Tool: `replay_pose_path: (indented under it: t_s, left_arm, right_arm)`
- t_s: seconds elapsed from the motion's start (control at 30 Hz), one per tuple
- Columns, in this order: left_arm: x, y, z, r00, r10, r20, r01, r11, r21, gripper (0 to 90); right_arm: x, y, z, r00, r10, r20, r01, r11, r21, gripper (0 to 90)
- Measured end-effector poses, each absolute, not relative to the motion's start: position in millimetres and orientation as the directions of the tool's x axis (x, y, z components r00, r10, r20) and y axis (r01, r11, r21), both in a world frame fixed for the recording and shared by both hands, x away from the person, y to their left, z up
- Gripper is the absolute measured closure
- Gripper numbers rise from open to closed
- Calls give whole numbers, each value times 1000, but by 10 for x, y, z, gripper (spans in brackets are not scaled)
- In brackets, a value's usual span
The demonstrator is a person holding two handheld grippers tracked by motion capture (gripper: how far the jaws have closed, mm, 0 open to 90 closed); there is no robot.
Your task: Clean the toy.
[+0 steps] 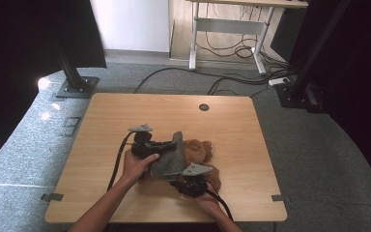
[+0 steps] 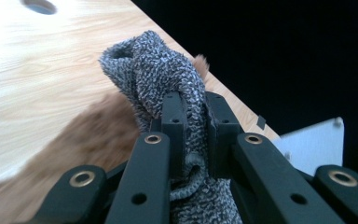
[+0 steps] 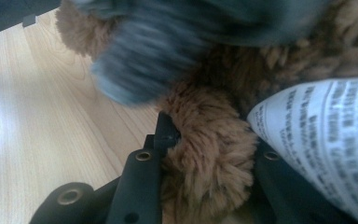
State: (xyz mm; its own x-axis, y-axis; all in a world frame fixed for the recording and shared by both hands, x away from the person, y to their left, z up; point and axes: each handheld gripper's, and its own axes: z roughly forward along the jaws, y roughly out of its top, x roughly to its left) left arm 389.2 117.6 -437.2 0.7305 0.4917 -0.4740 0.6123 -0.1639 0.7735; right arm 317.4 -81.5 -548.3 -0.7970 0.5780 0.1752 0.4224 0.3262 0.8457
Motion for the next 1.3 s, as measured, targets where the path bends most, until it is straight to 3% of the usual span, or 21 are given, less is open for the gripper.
replay_pose_path:
  t_s: [0.23, 0.4, 0.77, 0.83, 1.1, 1.2, 1.3]
  left_arm:
    - [4075, 757, -4411, 730, 467, -499, 638, -204, 742, 793]
    - [4112, 733, -4458, 722, 480, -498, 643, -200, 739, 795]
    - [4040, 656, -4300, 770, 508, -385, 553, -232, 800, 800]
    - [4037, 612, -4318, 768, 562, -307, 527, -281, 802, 802]
    - [4034, 930, -4385, 713, 662, -231, 532, -295, 794, 806]
    - [4019, 1202, -4413, 675, 713, -190, 537, -298, 789, 806]
    - [4024, 1529, -4471, 631, 747, -209, 565, -258, 784, 806]
  right_arm:
    - [3180, -752, -5497, -796, 580, 173, 430, 340, 837, 705]
    - [3185, -755, -5500, -788, 590, 176, 441, 340, 830, 701]
    - [3183, -737, -5506, -795, 581, 175, 448, 368, 815, 699]
    - [3188, -743, -5507, -792, 583, 183, 455, 363, 813, 699]
    - [3170, -767, -5505, -785, 595, 171, 453, 363, 814, 708]
    - [3156, -774, -5509, -782, 598, 174, 459, 364, 811, 712]
    - [3140, -773, -5514, -777, 603, 180, 470, 367, 803, 714]
